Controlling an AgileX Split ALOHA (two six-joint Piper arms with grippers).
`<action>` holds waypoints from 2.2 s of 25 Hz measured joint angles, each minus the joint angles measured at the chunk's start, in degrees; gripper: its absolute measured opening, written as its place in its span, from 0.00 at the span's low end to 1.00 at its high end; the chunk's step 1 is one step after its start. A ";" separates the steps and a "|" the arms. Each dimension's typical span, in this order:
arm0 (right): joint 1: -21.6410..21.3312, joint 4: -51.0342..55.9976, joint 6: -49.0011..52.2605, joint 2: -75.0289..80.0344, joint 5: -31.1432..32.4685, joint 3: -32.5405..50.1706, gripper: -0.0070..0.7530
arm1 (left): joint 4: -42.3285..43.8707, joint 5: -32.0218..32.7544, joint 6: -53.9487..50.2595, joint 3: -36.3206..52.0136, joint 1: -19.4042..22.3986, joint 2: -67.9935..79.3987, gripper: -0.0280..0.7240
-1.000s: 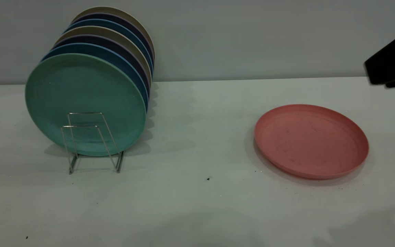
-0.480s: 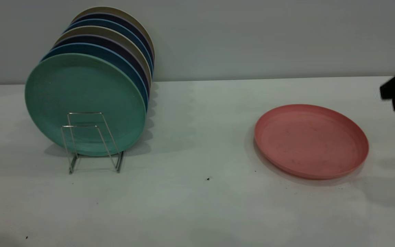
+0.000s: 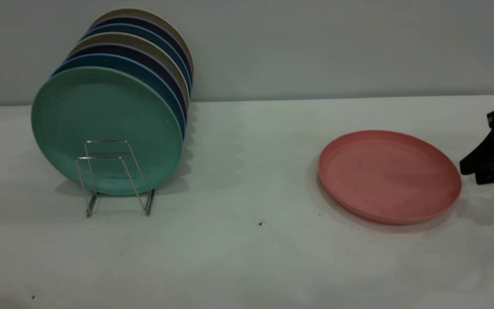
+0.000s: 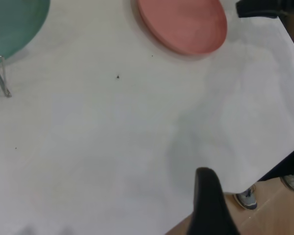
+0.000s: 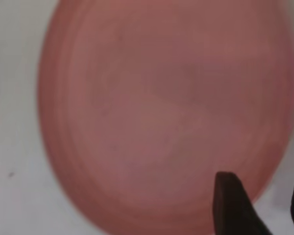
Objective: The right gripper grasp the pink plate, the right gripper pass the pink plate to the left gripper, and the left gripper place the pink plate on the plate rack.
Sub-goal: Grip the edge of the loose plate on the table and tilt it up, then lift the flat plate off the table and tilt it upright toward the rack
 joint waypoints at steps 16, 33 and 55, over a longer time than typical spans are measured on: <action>1.16 7.26 -4.46 7.43 -1.98 -3.68 0.42 | 0.00 2.44 -0.28 0.00 0.00 0.07 0.70; 4.60 4.83 -5.33 7.61 2.55 -3.70 0.03 | -0.32 3.86 -4.50 0.00 0.00 0.07 0.70; 10.90 -4.62 0.29 -2.19 14.05 -3.70 0.03 | -19.71 -0.30 13.78 -0.30 0.00 25.34 0.70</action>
